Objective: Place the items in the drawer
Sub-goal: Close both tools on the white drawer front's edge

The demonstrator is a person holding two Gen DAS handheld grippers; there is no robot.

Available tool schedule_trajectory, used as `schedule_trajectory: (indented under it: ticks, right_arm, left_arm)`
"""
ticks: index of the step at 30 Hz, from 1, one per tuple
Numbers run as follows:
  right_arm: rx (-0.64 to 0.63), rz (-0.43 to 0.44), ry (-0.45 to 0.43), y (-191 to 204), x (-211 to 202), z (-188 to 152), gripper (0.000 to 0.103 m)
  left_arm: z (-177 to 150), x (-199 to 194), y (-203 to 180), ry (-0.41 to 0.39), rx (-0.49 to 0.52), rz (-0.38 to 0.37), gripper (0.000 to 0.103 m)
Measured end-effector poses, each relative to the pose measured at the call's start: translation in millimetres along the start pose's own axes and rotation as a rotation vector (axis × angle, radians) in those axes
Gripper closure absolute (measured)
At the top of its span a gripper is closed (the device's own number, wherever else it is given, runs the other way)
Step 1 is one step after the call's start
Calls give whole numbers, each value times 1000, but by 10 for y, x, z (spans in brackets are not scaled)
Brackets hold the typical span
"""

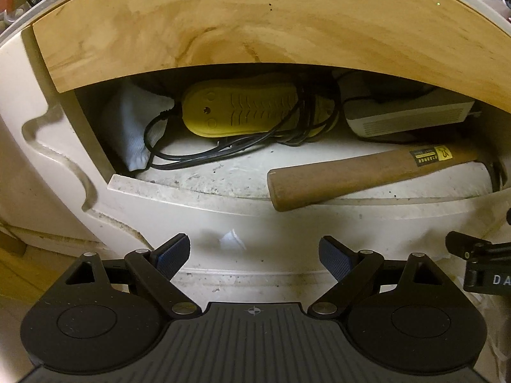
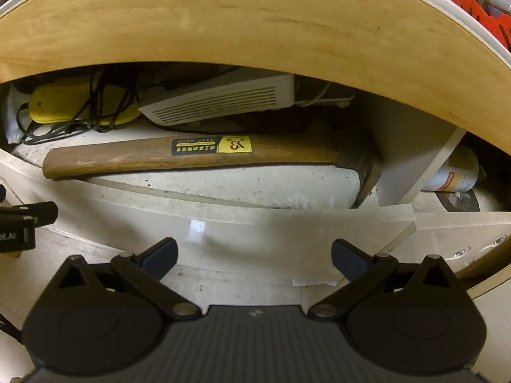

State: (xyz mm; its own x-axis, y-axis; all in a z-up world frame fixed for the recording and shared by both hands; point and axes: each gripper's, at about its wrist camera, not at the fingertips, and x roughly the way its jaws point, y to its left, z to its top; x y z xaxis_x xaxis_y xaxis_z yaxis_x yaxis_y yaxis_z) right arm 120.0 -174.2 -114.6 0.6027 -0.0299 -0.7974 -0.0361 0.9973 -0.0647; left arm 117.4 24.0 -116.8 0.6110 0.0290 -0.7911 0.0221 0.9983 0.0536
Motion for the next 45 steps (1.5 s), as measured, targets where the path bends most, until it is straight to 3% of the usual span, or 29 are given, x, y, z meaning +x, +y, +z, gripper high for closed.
schedule_trajectory:
  ticks: [24, 29, 34, 38, 45]
  right_arm:
    - [-5, -12, 25, -43, 78, -13, 0]
    - [-63, -28, 7, 0, 55, -11, 0]
    - [-323, -87, -42, 183, 1, -60, 0]
    - [-560, -118, -73, 273, -8, -153, 0]
    - [-822, -146, -80, 280, 61, -273, 1]
  left_arm:
    - [-4, -3, 2, 9, 16, 4, 14]
    - [-10, -20, -16, 5, 55, 19, 14]
    - [-37, -63, -115, -20, 242, 84, 14]
    - [-82, -65, -216, -60, 466, 145, 14]
    - [-251, 83, -295, -78, 855, 215, 14]
